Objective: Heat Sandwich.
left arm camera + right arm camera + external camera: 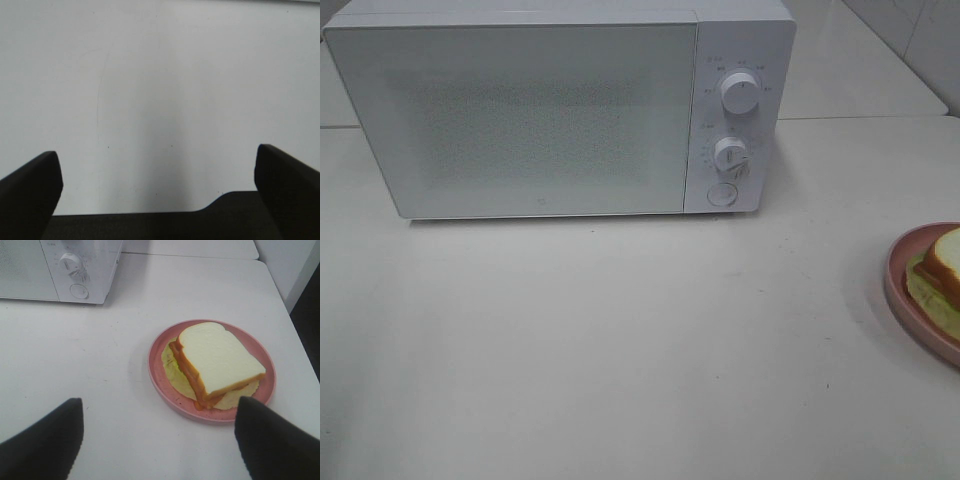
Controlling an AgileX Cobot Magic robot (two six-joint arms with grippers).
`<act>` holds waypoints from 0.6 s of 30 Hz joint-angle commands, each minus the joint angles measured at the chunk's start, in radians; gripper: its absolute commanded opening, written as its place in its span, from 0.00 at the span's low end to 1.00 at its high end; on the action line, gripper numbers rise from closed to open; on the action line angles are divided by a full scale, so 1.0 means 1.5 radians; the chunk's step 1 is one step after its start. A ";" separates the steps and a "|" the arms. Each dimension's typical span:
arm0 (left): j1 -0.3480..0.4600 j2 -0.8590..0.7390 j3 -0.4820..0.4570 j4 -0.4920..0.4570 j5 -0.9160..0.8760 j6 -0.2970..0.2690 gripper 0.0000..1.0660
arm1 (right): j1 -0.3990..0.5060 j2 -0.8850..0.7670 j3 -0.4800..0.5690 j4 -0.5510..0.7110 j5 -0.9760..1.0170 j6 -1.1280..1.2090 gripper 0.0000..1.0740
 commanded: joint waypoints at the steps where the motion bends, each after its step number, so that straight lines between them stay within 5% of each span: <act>1: 0.001 -0.078 0.014 0.004 0.011 -0.004 0.92 | -0.003 -0.018 0.000 -0.001 -0.010 0.005 0.70; 18: 0.001 -0.338 0.059 0.033 0.017 -0.001 0.92 | -0.003 -0.018 0.000 -0.001 -0.010 0.005 0.70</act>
